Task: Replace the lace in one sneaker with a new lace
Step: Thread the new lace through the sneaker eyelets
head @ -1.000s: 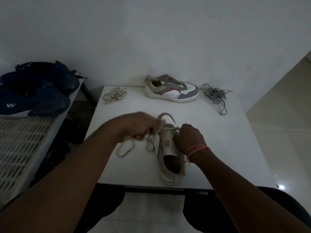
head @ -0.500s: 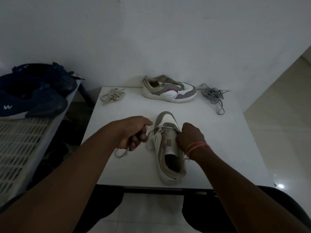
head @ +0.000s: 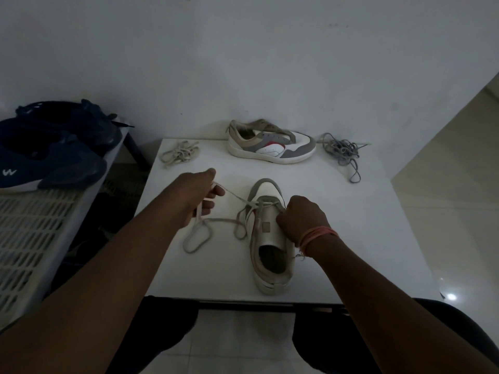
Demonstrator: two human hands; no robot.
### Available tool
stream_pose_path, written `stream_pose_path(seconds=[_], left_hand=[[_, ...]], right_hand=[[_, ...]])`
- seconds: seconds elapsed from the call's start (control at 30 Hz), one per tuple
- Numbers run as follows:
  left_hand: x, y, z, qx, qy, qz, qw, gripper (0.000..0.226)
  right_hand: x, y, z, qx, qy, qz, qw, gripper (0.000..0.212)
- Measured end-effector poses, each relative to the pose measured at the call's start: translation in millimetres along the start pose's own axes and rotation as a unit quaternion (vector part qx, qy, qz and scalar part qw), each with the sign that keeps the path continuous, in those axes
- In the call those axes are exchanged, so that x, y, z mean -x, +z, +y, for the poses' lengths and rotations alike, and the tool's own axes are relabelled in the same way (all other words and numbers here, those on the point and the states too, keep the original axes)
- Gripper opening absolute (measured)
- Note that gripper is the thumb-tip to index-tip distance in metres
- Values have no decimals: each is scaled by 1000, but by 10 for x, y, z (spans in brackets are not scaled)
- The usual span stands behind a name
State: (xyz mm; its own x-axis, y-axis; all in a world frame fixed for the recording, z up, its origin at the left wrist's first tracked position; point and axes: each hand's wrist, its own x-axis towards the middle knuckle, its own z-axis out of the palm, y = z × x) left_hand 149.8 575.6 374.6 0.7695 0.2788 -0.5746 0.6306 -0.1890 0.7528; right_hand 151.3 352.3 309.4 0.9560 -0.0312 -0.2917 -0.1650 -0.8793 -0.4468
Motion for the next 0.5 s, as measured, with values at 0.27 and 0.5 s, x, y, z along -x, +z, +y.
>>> stream_pose_path(seconds=[0.27, 0.5], left_hand=[[-121, 169, -300, -513, 103, -89, 848, 28], [-193, 312, -421, -434, 255, 57, 862, 33]], right_hand=[[83, -29, -208, -87, -164, 34, 982, 27], [91, 33, -148, -21, -124, -6, 992, 34]])
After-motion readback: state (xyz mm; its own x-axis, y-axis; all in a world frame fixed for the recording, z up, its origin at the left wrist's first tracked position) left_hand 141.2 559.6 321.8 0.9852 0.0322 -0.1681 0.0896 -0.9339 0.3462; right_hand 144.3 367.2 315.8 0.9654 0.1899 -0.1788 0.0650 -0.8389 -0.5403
